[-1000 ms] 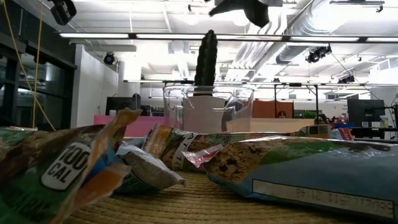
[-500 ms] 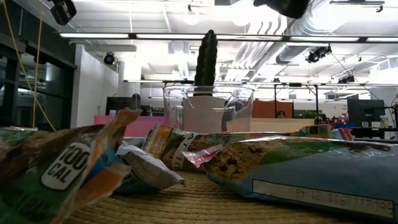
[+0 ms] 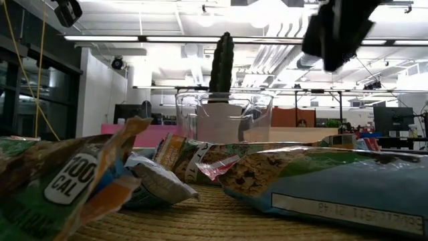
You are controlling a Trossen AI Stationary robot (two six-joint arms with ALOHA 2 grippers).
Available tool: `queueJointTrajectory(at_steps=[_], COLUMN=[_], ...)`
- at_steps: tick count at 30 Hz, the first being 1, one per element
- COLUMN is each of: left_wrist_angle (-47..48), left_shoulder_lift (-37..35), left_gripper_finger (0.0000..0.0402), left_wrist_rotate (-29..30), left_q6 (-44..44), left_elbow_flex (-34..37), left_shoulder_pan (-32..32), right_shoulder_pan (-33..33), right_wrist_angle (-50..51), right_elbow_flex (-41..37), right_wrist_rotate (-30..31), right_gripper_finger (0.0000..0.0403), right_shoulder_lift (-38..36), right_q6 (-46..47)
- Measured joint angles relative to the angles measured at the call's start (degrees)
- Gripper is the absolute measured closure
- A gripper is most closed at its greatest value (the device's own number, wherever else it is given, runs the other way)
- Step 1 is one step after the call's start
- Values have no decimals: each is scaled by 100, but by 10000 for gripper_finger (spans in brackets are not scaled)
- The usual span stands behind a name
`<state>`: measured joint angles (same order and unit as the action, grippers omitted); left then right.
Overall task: Pick and place Granola Bars by type
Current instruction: Put the red granola bar into the orange bin
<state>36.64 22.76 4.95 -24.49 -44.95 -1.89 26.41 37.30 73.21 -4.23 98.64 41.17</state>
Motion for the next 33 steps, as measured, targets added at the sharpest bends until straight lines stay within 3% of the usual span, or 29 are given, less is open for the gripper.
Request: queueJointTrajectory(at_steps=[5,13,33], left_wrist_angle=[0,-1,101], left_shoulder_lift=[-1,0,0], left_gripper_finger=[401,401,401], left_wrist_rotate=[0,0,-1], left_q6=[-2,-2,4], left_elbow_flex=[0,0,0], left_shoulder_pan=[-1,-1,0], right_shoulder_pan=[0,11,11], right_wrist_angle=[-16,-110,-73], right_elbow_flex=[0,0,0], right_wrist_rotate=[-85,-297,372], right_gripper_finger=[227,223,223], right_shoulder_lift=[303,663,935], right_q6=[-142,-432,-564])
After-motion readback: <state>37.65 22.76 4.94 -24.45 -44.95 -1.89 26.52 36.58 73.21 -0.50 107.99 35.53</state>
